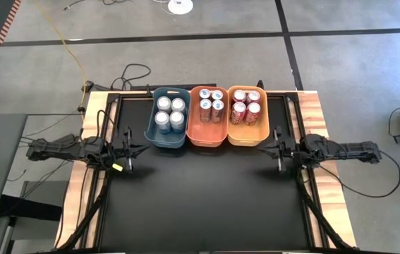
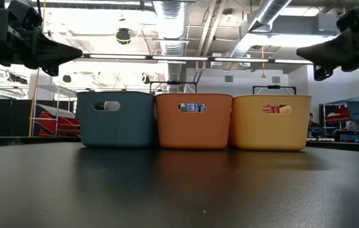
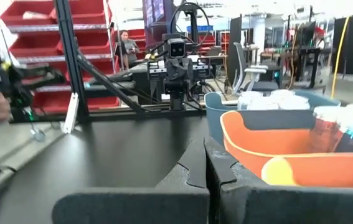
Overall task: Sort soda cans
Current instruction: Return to Home Position
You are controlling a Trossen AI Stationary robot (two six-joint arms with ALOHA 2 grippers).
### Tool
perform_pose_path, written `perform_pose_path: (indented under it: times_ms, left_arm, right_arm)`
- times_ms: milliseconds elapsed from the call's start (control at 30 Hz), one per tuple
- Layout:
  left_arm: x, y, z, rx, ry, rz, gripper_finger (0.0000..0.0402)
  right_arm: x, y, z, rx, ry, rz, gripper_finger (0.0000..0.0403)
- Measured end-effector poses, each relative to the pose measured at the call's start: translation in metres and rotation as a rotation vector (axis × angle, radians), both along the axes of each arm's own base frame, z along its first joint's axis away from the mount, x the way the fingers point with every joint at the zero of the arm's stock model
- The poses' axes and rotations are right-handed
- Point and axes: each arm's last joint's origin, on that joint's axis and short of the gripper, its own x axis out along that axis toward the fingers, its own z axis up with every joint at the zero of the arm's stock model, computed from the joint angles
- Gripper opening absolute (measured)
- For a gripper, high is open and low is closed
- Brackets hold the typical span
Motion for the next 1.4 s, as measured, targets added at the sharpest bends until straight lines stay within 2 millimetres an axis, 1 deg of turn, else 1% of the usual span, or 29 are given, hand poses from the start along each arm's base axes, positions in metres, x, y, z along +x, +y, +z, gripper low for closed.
perform_pose_path:
  times_ms: [133,267,1400]
  left_arm:
    - [0.0000,0.0000,0.0001,-0.019,-0.005,-0.001,0.0000]
    - [0.0000,0.0000,0.0002,-0.021,-0.007,-0.001,0.0000]
    - [-0.0001,0.0000,0.0004,-0.022,-0.008,0.001,0.0000]
  right_arm:
    - [0.0000,0.0000,-0.0001,0.107,-0.004,0.007,0.0000]
    - [0.0000,-0.0001,-0.0001,0.158,-0.005,0.009,0.0000]
    - [0.0001,-0.0001,-0.0005,0.164,-0.003,0.007,0.0000]
